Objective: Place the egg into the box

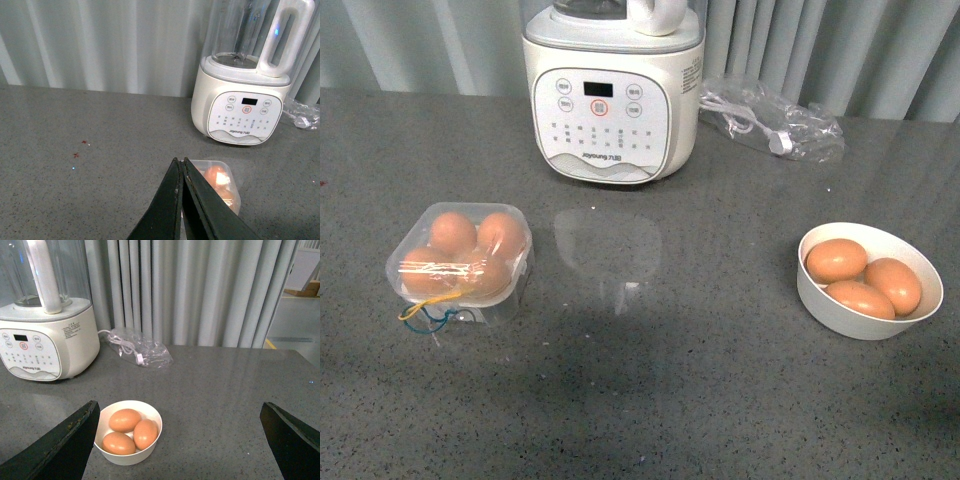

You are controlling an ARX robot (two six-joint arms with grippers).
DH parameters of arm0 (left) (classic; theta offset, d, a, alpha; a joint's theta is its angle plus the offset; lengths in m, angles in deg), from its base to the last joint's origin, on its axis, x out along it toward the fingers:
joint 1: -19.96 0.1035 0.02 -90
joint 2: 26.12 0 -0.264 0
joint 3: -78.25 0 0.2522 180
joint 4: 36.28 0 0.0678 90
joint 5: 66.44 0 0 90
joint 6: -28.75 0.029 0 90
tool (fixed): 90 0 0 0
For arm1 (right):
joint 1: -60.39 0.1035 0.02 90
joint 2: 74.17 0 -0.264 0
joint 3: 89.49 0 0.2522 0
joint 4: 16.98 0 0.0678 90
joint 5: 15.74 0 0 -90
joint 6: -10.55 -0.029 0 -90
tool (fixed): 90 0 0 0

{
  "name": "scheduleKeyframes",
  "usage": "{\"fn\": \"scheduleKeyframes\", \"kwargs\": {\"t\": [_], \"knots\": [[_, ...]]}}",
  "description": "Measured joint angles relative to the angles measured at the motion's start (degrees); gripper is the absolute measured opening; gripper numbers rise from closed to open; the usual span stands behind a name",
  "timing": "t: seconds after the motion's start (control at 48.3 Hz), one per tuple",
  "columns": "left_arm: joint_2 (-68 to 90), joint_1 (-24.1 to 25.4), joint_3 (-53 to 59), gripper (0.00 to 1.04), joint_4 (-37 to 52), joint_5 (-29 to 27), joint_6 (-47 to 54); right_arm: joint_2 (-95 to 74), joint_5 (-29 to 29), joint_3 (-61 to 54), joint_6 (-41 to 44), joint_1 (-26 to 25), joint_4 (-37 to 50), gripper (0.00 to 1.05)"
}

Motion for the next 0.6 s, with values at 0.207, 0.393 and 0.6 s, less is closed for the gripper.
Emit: {"fn": "scheduleKeyframes", "kwargs": {"t": [0.207,0.393,0.6], "knots": [[-5.0,0.0,0.0,0.04,-4.9,0.0,0.0,0.0,0.0,0.0,0.0,0.0,0.0,0.97],[-10.1,0.0,0.0,0.04,-9.9,0.0,0.0,0.0,0.0,0.0,0.0,0.0,0.0,0.97],[-13.3,0.0,0.0,0.04,-13.1,0.0,0.0,0.0,0.0,0.0,0.0,0.0,0.0,0.97]]}}
